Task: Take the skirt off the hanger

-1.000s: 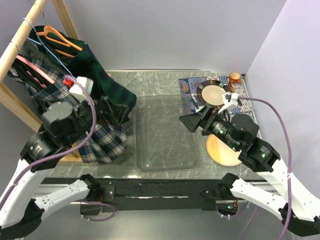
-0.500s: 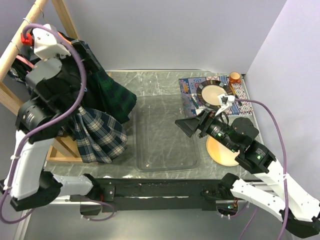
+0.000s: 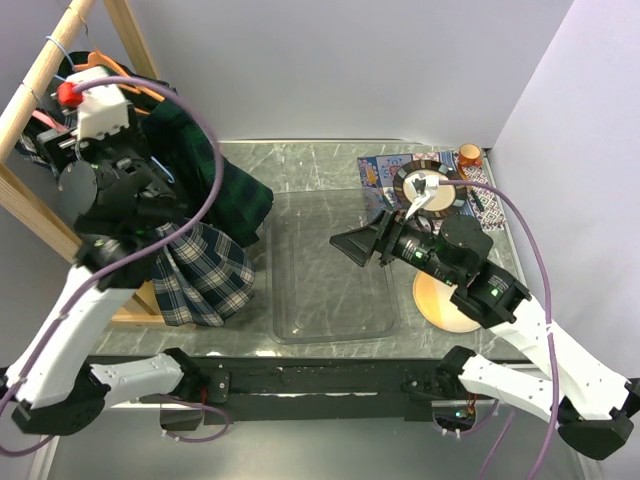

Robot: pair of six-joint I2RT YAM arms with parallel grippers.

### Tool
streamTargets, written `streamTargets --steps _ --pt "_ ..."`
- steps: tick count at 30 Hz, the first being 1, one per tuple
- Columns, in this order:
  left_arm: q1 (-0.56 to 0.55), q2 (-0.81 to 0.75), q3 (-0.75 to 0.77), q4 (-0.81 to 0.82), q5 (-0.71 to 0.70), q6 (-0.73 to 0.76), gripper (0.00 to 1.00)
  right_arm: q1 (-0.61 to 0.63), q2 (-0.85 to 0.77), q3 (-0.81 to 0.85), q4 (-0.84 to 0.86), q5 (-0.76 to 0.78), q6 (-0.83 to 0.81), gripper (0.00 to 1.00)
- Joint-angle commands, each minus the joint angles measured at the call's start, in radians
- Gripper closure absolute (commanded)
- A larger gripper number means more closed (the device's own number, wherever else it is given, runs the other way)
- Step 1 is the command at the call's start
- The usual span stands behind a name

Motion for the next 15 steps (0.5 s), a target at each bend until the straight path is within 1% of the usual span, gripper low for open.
streamTargets --steps 1,2,3,4,5,7,9,12,14,15 --pt "-0.009 0.037 -0.042 0.574 -0.238 0.493 0.27 0.005 -0.008 0.008 0.083 -0.036 0.01 0.12" --pt "-0.012 0.043 -0.056 0.698 -0.246 0.569 0.26 0.005 -0.006 0.012 0.078 -0.036 0.004 0.12" --pt "-0.016 0.045 -0.07 0.742 -0.25 0.652 0.26 0.005 -0.003 0.025 0.064 -0.036 -0.004 0.12" --pt "-0.03 0.042 -0.072 0.721 -0.25 0.633 0.26 0.005 -0.003 0.029 0.057 -0.034 -0.013 0.12" --pt "-0.036 0.04 -0.072 0.663 -0.25 0.616 0.24 0.007 -0.005 0.034 0.05 -0.033 -0.018 0.12" --pt "-0.049 0.039 -0.072 0.638 -0.25 0.594 0.23 0.005 -0.014 0.04 0.038 -0.017 -0.028 0.12" --pt "-0.066 0.031 -0.081 0.714 -0.252 0.639 0.23 0.005 -0.024 0.034 0.035 -0.005 -0.033 0.12" --pt "-0.111 0.019 -0.075 0.77 -0.25 0.663 0.22 0.005 -0.038 0.014 0.047 0.01 -0.034 0.11" --pt "-0.212 0.042 -0.049 0.831 -0.246 0.709 0.19 0.005 -0.037 0.009 0.049 0.013 -0.03 0.11" --pt "-0.263 0.057 -0.018 0.884 -0.221 0.758 0.17 0.005 -0.032 0.012 0.047 0.013 -0.028 0.11"
